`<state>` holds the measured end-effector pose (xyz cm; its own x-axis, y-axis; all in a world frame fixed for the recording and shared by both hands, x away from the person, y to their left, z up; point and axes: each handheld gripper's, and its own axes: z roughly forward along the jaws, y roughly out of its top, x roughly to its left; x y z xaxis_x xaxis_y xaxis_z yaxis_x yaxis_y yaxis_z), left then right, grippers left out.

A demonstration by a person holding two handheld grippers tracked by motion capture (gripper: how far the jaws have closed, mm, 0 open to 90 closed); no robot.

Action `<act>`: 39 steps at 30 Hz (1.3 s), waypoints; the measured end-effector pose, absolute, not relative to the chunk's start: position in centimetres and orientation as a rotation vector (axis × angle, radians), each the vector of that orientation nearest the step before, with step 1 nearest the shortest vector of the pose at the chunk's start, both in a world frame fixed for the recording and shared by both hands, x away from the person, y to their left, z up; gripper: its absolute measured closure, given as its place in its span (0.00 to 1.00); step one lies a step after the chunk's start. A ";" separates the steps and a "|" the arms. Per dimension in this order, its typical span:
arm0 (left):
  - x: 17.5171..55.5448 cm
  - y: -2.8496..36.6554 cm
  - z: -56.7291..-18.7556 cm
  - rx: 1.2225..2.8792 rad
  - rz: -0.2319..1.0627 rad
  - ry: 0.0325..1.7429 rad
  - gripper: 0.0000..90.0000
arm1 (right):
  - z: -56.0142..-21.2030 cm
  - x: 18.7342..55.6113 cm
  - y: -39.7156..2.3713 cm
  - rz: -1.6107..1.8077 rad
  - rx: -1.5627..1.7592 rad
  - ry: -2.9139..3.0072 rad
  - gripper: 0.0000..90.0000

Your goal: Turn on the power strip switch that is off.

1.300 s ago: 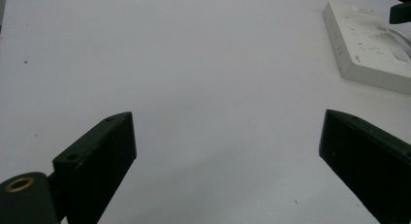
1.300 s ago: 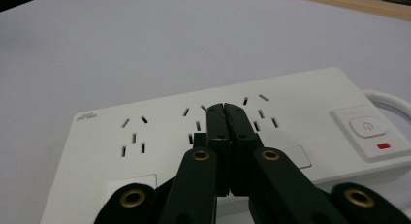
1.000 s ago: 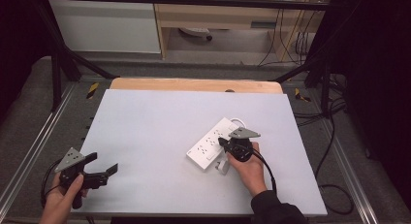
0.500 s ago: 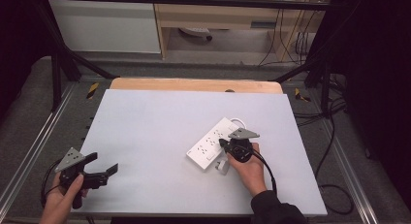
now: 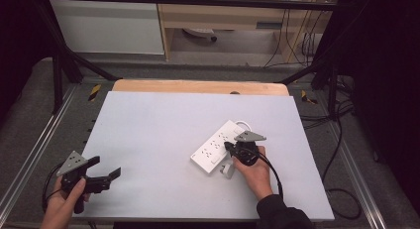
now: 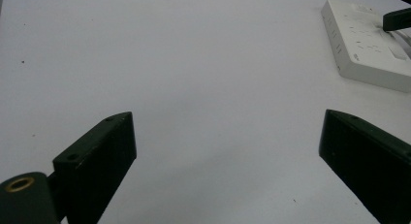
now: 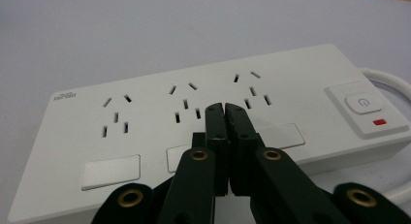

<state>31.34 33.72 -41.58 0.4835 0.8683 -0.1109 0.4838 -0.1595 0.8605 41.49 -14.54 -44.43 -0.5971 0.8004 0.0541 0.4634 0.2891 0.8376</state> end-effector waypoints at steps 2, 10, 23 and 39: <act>31.3 33.7 -41.6 1.806 0.521 1.140 0.07 | -44.5 41.5 -14.6 1.229 1.151 2.184 0.99; 31.3 33.7 -41.6 1.808 0.522 1.142 0.07 | -44.5 41.4 -15.0 1.248 1.181 2.182 0.99; 31.4 33.7 -41.6 1.812 0.522 1.141 0.07 | -44.5 41.4 -14.7 1.252 1.159 2.195 1.00; 31.4 33.6 -41.7 1.813 0.519 1.144 0.07 | -44.5 41.4 -14.6 1.253 1.161 2.190 1.00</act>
